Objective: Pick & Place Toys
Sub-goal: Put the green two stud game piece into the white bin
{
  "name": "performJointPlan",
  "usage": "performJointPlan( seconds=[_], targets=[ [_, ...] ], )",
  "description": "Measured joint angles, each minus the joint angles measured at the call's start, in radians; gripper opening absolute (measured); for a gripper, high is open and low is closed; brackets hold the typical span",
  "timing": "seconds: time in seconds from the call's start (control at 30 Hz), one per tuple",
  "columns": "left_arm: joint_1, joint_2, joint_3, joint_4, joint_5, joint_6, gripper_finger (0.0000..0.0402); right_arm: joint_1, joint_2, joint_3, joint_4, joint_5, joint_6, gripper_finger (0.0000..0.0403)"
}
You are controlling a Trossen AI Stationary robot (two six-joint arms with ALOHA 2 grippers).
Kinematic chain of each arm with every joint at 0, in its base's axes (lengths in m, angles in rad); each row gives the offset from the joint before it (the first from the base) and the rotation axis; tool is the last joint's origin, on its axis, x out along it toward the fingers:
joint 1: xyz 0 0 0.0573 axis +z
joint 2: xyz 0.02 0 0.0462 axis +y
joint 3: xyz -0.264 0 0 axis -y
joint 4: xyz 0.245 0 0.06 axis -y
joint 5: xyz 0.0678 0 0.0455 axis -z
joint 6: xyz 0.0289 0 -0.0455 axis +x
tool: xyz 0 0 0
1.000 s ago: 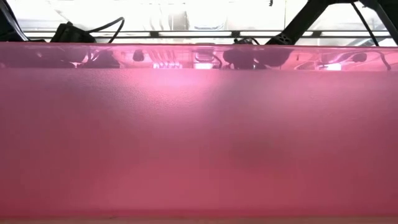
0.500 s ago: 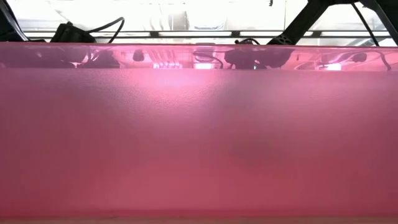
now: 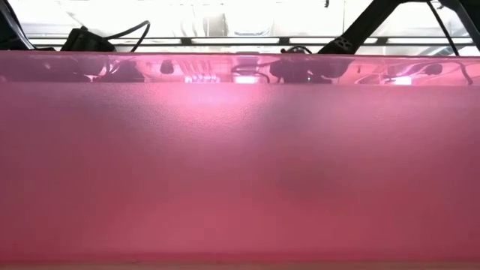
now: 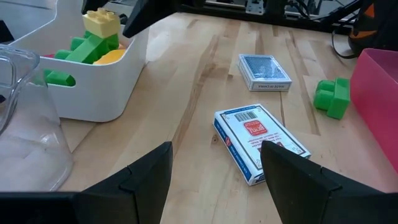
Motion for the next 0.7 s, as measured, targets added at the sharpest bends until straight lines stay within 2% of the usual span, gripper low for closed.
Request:
performJointPlan(
  seconds=[0.27,0.37,0.43,0.53,0.7],
  targets=[
    [0.000,0.000,0.000,-0.008,-0.004,0.006,0.0245,0.003,-0.113,0.049,-0.043,0.032,-0.029,0.0382],
    [0.000,0.000,0.000,-0.021,-0.006,0.018,0.0245,0.013,-0.160,0.028,0.022,-0.010,-0.006,0.0382],
    [0.000,0.000,0.000,-0.030,-0.014,0.021,0.0245,0.027,-0.188,-0.012,0.153,-0.082,0.034,0.0382],
    [0.000,0.000,-0.001,-0.033,-0.026,0.026,0.0245,0.075,-0.199,-0.125,0.491,-0.175,0.098,0.0382],
    [0.000,0.000,-0.002,0.013,-0.027,0.027,0.0245,0.207,-0.163,-0.353,1.127,-0.150,0.128,0.0382]
  ],
)
